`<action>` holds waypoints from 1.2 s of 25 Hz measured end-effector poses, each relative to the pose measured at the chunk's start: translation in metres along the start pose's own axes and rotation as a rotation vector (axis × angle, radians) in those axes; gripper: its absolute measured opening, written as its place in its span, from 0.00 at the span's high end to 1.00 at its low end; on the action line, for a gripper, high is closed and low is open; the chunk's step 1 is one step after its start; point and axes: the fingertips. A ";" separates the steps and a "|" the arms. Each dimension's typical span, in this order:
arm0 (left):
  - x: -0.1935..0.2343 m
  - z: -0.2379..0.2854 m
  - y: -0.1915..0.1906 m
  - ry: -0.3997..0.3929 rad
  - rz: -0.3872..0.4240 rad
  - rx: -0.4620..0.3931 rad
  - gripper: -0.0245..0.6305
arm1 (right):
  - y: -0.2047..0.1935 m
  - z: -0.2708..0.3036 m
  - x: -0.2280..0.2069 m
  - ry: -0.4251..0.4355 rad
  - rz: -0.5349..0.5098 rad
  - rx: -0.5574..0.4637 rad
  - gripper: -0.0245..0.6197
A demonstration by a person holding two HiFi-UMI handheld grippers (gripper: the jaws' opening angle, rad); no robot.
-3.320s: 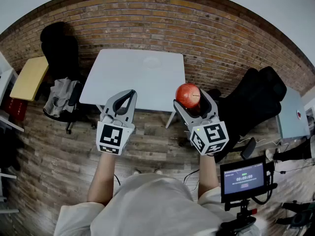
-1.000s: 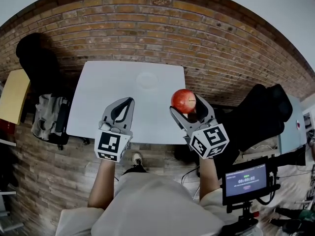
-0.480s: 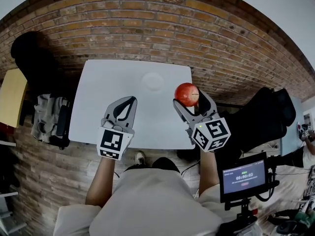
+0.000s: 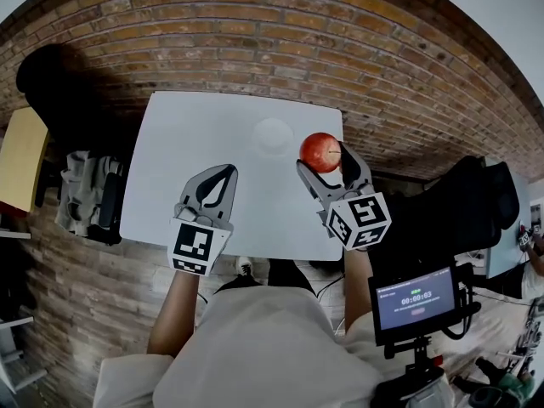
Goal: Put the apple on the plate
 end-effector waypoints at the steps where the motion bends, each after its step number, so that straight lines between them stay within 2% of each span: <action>1: 0.001 0.002 -0.001 0.007 -0.003 0.004 0.96 | -0.002 0.005 -0.002 0.004 -0.003 0.001 0.37; 11: 0.022 0.037 -0.015 0.094 -0.033 0.070 0.96 | -0.031 0.091 -0.029 0.087 -0.045 0.024 0.37; 21: 0.056 0.058 -0.043 0.193 -0.076 0.146 0.96 | -0.084 0.165 -0.047 0.152 -0.058 0.121 0.37; 30: 0.071 0.084 -0.067 0.205 -0.105 0.196 0.96 | -0.115 0.209 -0.048 0.180 -0.071 0.174 0.37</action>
Point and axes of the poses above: the fingertips, and each gripper's own axes: z forward along the fingers, x to its left, y out of its top, and after that the axes turned 3 degrees about x, right-handed
